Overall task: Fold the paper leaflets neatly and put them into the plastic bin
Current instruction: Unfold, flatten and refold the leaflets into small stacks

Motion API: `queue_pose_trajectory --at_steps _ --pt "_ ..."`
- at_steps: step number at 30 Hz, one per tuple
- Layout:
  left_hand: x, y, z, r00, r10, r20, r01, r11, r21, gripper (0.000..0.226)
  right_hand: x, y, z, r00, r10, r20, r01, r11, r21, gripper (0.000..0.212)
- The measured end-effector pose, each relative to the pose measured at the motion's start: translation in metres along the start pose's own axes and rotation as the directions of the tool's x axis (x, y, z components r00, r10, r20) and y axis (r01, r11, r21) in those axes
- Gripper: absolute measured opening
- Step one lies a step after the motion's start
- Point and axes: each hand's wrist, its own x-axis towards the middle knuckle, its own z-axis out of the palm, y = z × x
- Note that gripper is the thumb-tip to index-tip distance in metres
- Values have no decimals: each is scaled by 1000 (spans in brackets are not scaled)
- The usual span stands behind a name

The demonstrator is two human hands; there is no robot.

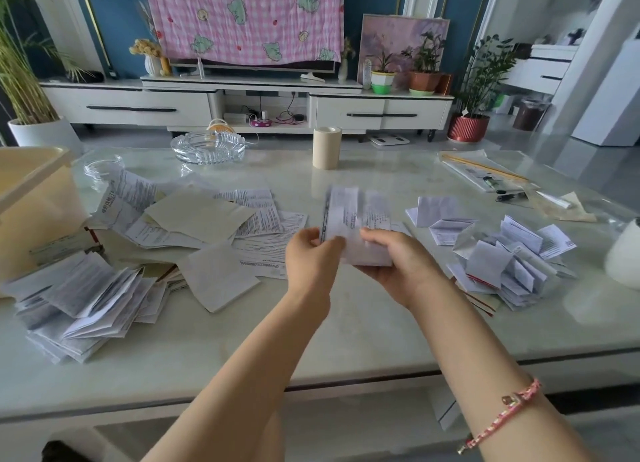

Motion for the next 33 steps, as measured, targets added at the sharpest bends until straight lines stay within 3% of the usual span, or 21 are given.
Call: queue_pose_trajectory --at_steps 3,4,6,9,15,23,26,29,31,33 --pt "5 -1 -2 999 -20 31 19 1000 10 43 -6 -7 -4 999 -13 49 18 996 -93 16" --pt "6 0 -4 997 -43 57 43 999 0 41 -8 -8 -6 997 -15 81 26 992 -127 16" --pt "3 2 -4 998 -13 67 14 1000 -13 13 -10 -8 -8 993 -11 118 34 980 -195 18" --pt "1 4 -5 996 84 19 -85 996 41 15 -14 -7 -10 992 -15 128 48 965 -259 14" --pt "-2 7 -8 989 18 147 -26 998 54 17 -16 -8 -13 989 -138 52 146 956 -254 6" --pt "2 7 -8 986 -31 162 35 999 -19 22 -14 -15 -21 987 -129 99 152 949 -275 25" --pt "4 10 -10 985 -100 138 108 992 -58 22 -16 -17 -23 983 -140 116 172 920 -351 36" --pt "5 13 -12 964 -176 198 201 973 -114 28 -18 -17 -22 975 -176 134 216 886 -411 42" --pt "8 11 -12 957 -168 237 186 981 -57 31 -18 -16 -21 965 -220 142 261 860 -439 47" --pt "8 9 -11 966 -127 226 125 992 23 19 -17 -14 -20 957 -252 141 289 829 -479 52"
